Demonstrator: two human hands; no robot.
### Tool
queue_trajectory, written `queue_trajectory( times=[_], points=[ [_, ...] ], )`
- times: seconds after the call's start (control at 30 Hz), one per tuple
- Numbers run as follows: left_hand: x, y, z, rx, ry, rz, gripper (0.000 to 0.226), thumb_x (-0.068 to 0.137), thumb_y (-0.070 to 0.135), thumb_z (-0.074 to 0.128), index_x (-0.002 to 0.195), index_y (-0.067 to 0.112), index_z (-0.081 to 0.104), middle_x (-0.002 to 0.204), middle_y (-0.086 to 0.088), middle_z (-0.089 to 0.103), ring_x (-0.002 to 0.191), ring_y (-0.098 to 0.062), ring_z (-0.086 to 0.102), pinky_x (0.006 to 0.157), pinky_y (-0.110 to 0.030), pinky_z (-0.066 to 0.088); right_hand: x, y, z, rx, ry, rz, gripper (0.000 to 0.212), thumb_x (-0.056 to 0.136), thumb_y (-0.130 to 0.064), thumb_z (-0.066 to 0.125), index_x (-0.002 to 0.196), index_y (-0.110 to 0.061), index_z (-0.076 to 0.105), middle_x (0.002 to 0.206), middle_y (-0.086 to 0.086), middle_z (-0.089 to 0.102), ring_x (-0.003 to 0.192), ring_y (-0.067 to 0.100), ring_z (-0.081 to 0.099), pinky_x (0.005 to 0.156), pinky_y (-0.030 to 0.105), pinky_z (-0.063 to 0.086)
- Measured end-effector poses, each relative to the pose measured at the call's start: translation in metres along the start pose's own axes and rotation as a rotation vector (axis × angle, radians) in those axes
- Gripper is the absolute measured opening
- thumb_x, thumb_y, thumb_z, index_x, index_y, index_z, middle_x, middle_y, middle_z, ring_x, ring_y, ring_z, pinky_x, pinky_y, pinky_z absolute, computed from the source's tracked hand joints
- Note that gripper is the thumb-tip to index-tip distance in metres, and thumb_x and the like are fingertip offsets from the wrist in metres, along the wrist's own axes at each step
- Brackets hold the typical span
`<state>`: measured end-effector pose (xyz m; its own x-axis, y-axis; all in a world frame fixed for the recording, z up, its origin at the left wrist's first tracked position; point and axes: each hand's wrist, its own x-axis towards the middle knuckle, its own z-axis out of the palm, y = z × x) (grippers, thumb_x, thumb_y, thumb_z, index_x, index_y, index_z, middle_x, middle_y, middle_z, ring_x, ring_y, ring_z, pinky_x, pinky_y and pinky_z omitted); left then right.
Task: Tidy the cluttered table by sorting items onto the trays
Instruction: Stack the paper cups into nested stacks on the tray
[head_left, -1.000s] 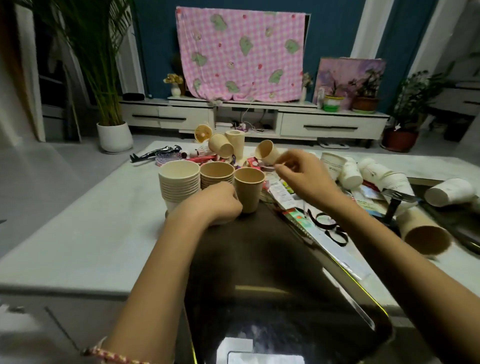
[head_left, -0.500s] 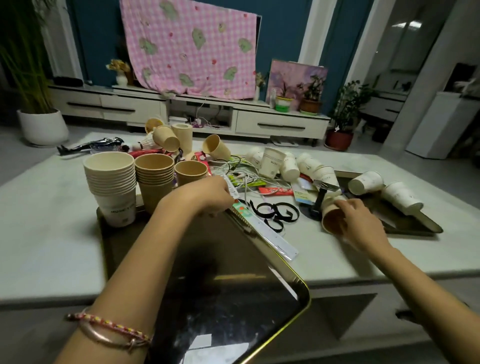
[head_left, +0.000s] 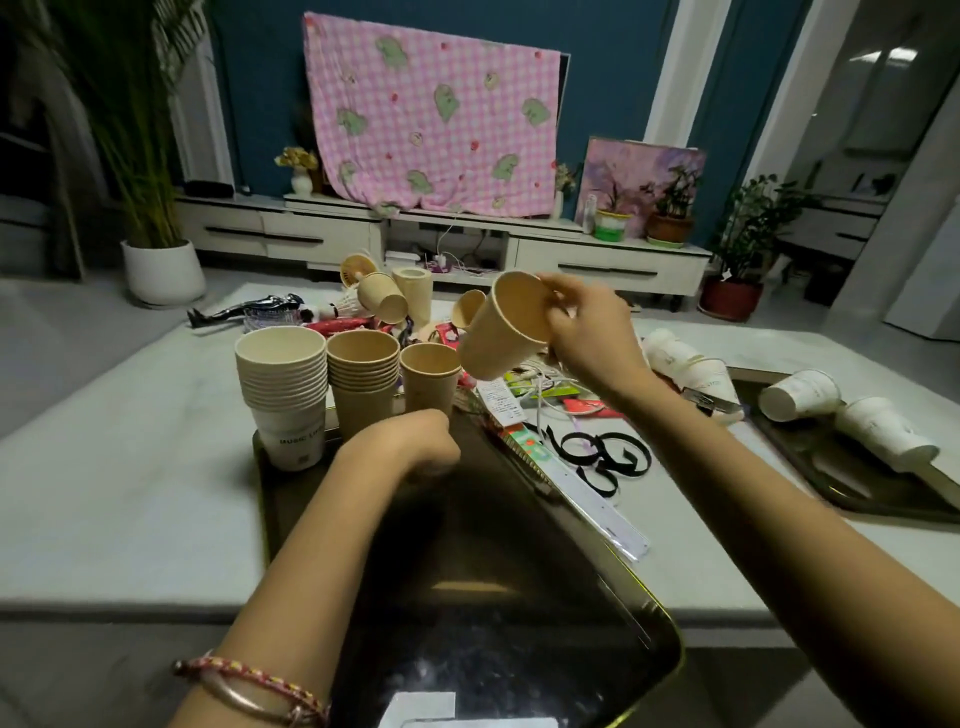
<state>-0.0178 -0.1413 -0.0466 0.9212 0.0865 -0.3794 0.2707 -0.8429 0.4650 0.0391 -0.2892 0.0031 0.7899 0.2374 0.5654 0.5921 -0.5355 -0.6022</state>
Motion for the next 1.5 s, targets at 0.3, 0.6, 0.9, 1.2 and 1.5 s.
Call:
queue_trajectory(
  times=[0.3,0.6,0.9,1.2,1.5],
  points=[
    [0.023,-0.014,0.013,-0.041,0.068,0.041,0.03,0.094,0.014,0.046,0.122,0.009,0.051,0.116,-0.01,0.057,0.103,-0.021,0.056,0.083,-0.03,0.047,0.063,0.001,0.097,-0.197,-0.244,0.083,0.034,0.084,0.001,0.047,0.114,-0.006,0.062,0.111,0.015,0.063,0.089,0.03,0.062,0.077,0.046,0.055],
    [0.052,-0.009,0.028,-0.103,0.222,0.175,0.029,0.093,0.016,0.044,0.12,0.016,0.054,0.12,-0.005,0.057,0.096,-0.015,0.053,0.08,-0.025,0.044,0.076,0.092,0.068,-0.285,-0.032,0.194,0.037,0.086,-0.012,0.05,0.123,-0.008,0.052,0.121,0.015,0.057,0.106,0.029,0.056,0.089,0.042,0.047],
    [0.06,-0.007,0.035,-0.018,0.145,0.152,0.027,0.094,0.02,0.045,0.119,0.016,0.054,0.12,-0.004,0.057,0.105,-0.019,0.055,0.09,-0.032,0.048,0.102,0.175,0.029,-0.536,-0.176,0.367,0.027,0.091,-0.012,0.05,0.117,-0.002,0.048,0.117,0.024,0.055,0.092,0.035,0.058,0.078,0.049,0.051],
    [0.06,-0.003,0.033,0.023,0.159,0.136,0.029,0.094,0.021,0.046,0.12,0.012,0.053,0.121,-0.009,0.055,0.106,-0.023,0.055,0.09,-0.037,0.049,0.072,0.05,0.052,0.034,0.038,-0.156,0.016,0.093,-0.009,0.049,0.102,-0.004,0.061,0.096,0.012,0.063,0.075,0.019,0.057,0.064,0.024,0.048],
    [0.049,-0.011,0.032,-0.04,0.146,0.131,0.031,0.094,0.023,0.045,0.12,0.006,0.051,0.129,-0.015,0.05,0.118,-0.029,0.048,0.1,-0.04,0.041,0.027,-0.082,0.109,0.243,-0.272,-0.513,0.015,0.093,-0.009,0.052,0.103,-0.004,0.061,0.095,0.0,0.059,0.076,0.005,0.054,0.067,0.017,0.044]
  ],
)
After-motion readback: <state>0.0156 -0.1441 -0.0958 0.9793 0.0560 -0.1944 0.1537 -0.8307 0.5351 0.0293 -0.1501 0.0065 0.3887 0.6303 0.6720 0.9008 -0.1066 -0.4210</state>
